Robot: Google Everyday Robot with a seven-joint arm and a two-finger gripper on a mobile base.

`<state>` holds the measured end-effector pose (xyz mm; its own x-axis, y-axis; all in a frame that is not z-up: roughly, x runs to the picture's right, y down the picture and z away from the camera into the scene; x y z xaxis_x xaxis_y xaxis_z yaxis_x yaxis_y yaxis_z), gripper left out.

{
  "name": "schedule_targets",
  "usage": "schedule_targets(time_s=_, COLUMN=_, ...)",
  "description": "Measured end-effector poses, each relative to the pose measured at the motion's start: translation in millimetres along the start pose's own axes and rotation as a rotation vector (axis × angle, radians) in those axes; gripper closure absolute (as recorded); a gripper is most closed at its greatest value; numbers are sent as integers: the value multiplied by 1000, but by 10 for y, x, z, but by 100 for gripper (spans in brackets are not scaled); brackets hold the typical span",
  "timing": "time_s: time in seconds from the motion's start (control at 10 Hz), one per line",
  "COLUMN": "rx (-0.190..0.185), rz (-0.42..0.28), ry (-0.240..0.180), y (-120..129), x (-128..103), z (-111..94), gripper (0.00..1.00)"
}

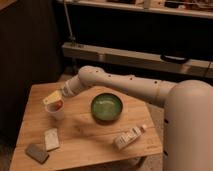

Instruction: Place the pepper in the ceramic cup

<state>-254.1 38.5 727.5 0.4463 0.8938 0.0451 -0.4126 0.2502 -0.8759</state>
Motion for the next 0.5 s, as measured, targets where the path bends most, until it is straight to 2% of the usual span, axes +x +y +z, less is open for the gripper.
schedule_targets(time_s=0.1, rx=-4, rz=2, ry=0, y=-3, x=16, z=-13, gripper=26)
schedule_targets(time_s=0.2, rx=-7, rz=4, ry=1, y=-4, x=34, z=-21, gripper=31)
schedule_targets(time_s=0.4, rx=-16, rz=4, ry=6, y=23, x=66, z=-31, gripper=24)
schedule_targets(time_s=0.5, rx=-15, rz=5, ry=5, y=15, x=88, z=-41, gripper=13)
